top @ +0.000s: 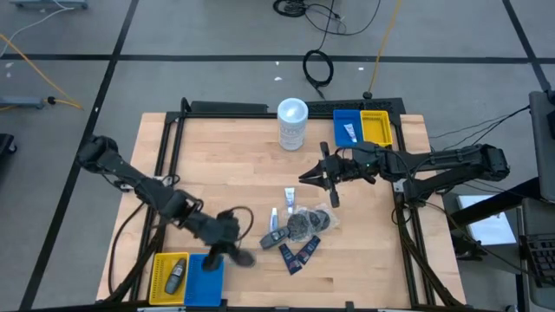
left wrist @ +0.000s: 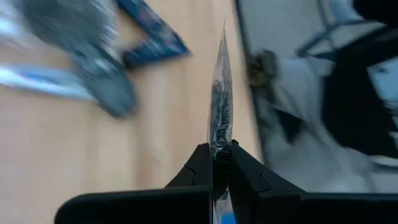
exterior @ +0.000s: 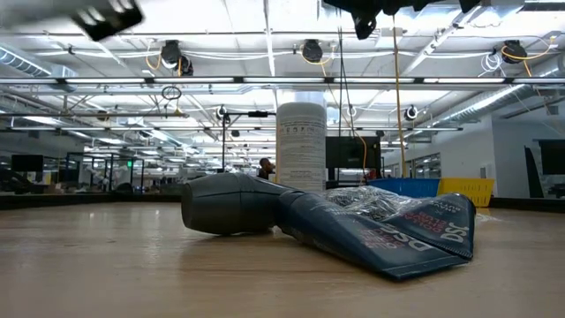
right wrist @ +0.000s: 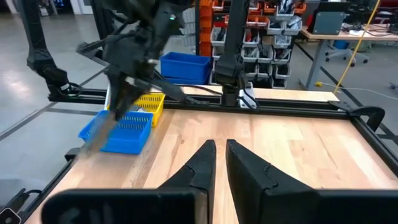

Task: Pick & Place Travel size toiletries
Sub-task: Put the black hairbrush into the bottom blue bin

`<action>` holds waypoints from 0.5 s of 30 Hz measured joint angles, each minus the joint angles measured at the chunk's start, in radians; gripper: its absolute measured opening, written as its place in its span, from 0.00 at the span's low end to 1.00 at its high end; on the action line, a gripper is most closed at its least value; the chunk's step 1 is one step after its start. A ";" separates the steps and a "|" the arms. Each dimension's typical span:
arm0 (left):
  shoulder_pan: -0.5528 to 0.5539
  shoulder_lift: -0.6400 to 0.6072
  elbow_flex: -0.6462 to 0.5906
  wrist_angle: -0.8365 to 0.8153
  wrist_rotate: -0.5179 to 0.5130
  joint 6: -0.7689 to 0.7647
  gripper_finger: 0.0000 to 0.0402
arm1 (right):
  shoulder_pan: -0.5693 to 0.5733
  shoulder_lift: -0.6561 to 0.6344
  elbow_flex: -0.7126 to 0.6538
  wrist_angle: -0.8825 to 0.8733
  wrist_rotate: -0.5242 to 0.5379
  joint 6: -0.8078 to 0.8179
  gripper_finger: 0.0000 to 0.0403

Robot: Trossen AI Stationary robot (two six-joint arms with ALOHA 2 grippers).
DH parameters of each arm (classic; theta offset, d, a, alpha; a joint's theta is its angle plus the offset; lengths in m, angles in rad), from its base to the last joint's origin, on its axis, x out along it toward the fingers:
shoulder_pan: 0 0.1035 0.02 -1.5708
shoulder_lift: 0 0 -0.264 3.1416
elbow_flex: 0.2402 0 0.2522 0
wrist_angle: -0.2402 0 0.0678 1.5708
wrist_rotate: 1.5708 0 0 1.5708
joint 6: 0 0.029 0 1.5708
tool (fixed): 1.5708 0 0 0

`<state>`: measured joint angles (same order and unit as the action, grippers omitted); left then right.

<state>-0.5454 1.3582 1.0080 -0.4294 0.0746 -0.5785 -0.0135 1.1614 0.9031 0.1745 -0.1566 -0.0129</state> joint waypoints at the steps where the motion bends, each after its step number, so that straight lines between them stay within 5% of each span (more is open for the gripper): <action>1: -0.021 0.000 0.000 0.000 0.021 -0.030 0.03 | 0.000 0.000 0.000 0.000 0.000 0.000 0.08; 15: -0.262 0.000 0.000 -0.137 0.012 -0.544 0.03 | 0.000 0.000 0.000 0.000 0.000 0.001 0.09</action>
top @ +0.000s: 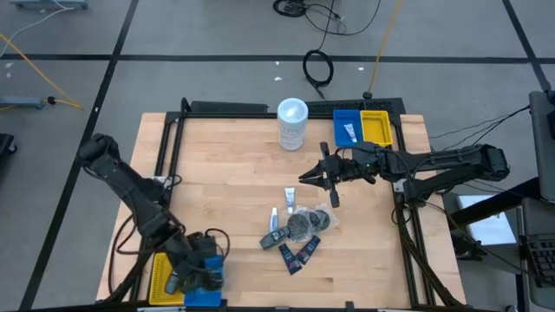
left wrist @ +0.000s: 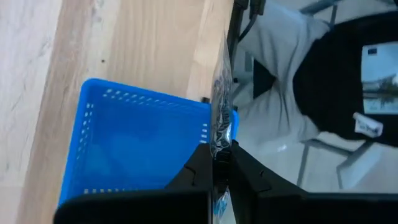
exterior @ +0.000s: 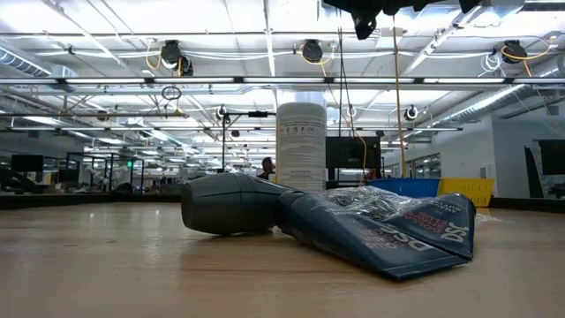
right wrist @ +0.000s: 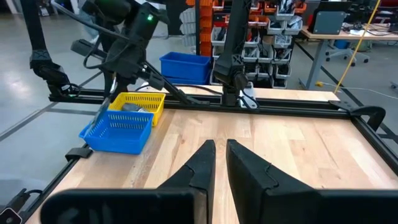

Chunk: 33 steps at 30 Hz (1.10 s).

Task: Pick & Place Travel size toiletries
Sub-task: Put the black hairbrush into the bottom blue bin

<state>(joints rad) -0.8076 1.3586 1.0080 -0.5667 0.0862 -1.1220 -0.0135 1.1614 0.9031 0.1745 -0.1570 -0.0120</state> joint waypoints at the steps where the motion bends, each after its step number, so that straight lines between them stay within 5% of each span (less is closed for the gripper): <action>1: -0.012 0.000 0.000 -0.001 -0.018 -0.024 0.03 | 0.000 0.000 0.000 0.000 0.000 0.000 0.09; 13: -0.086 0.000 0.000 -0.037 -0.089 -0.225 0.03 | 0.002 0.000 0.000 0.000 0.000 0.000 0.09; 33: -0.092 0.005 0.000 -0.074 -0.103 -0.314 0.08 | 0.002 0.000 -0.001 0.000 0.000 0.000 0.09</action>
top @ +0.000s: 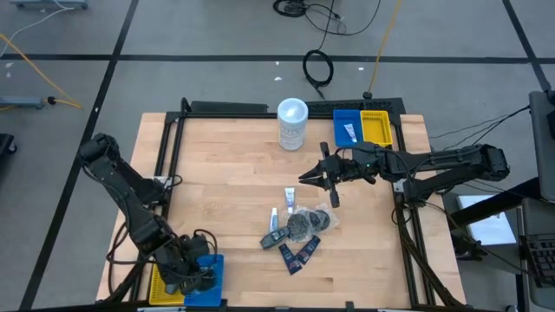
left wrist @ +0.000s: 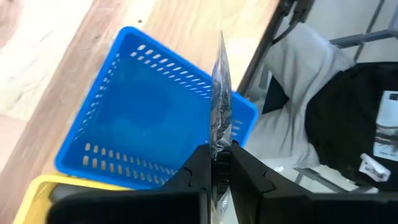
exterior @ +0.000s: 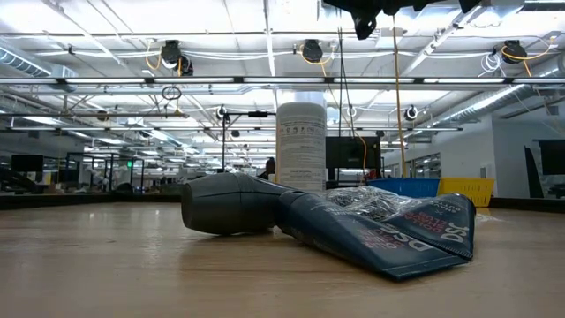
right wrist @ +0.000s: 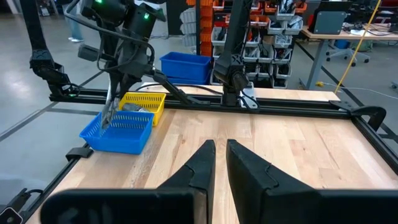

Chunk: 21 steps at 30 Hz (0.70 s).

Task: Pick & Place Travel size toiletries
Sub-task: Put the black hairbrush into the bottom blue bin

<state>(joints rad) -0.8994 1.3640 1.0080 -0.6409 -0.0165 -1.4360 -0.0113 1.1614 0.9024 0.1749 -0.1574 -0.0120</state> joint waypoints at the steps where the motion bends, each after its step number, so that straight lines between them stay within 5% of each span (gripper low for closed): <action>1: -0.001 0.000 0.000 -0.010 0.002 -0.005 0.10 | 0.000 0.000 0.000 0.000 0.000 0.000 0.09; 11: -0.006 0.000 0.000 -0.044 0.016 -0.024 0.29 | 0.000 0.000 0.000 0.000 0.000 -0.002 0.09; 21: -0.006 0.000 0.000 -0.045 -0.011 -0.002 0.36 | 0.000 0.000 0.000 0.000 0.000 -0.003 0.10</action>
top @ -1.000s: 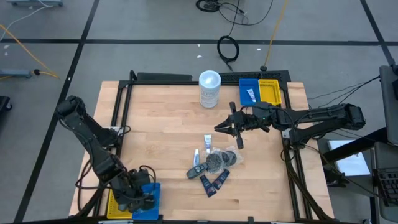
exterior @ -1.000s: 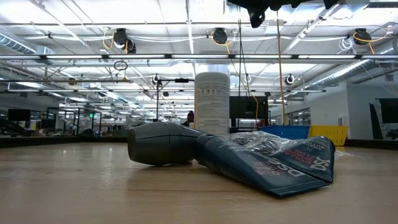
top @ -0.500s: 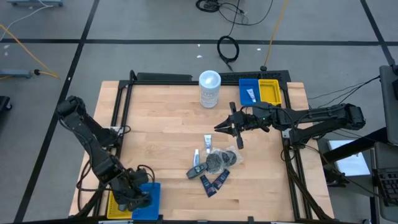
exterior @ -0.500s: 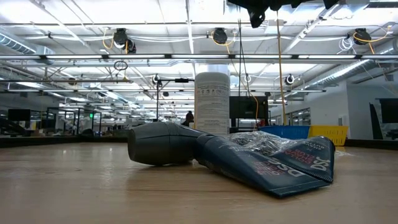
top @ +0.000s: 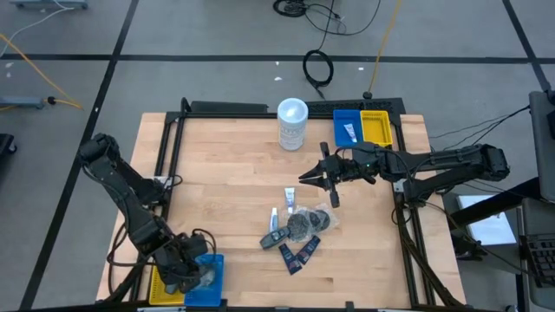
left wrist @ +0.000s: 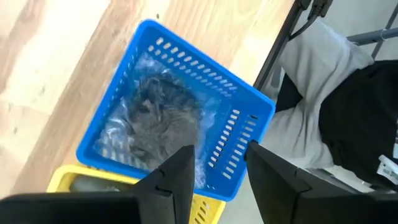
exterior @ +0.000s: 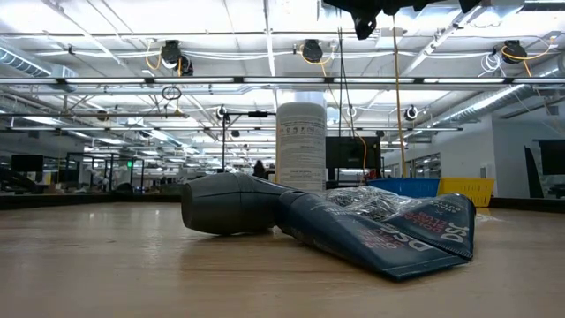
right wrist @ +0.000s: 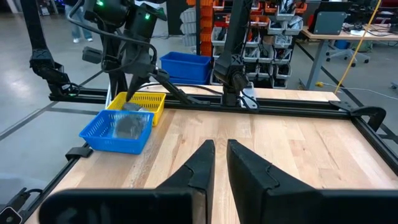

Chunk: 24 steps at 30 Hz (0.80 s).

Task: Pick & Place Travel size toiletries
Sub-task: Put the black hairbrush into the bottom blue bin

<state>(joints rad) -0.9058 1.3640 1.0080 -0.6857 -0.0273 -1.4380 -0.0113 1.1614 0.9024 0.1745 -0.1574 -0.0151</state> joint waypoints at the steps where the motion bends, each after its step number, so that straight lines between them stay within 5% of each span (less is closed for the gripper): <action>1: 0.000 0.000 0.000 0.000 -0.007 0.009 0.36 | 0.000 0.000 0.000 0.000 0.000 0.000 0.10; 10: 0.050 0.000 0.000 0.002 -0.077 0.157 0.36 | 0.000 0.000 0.000 -0.138 -0.003 0.057 0.10; 16: 0.098 0.000 0.000 0.002 -0.260 0.339 0.36 | 0.011 0.000 -0.045 -0.291 -0.001 0.144 0.11; 24: 0.210 0.000 0.000 0.054 -0.596 0.635 0.36 | 0.034 0.001 -0.267 -0.120 -0.002 0.309 0.16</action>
<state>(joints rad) -0.6954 1.3636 1.0080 -0.6317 -0.6230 -0.8028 0.0226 1.1622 0.6353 0.0543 -0.1590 0.2944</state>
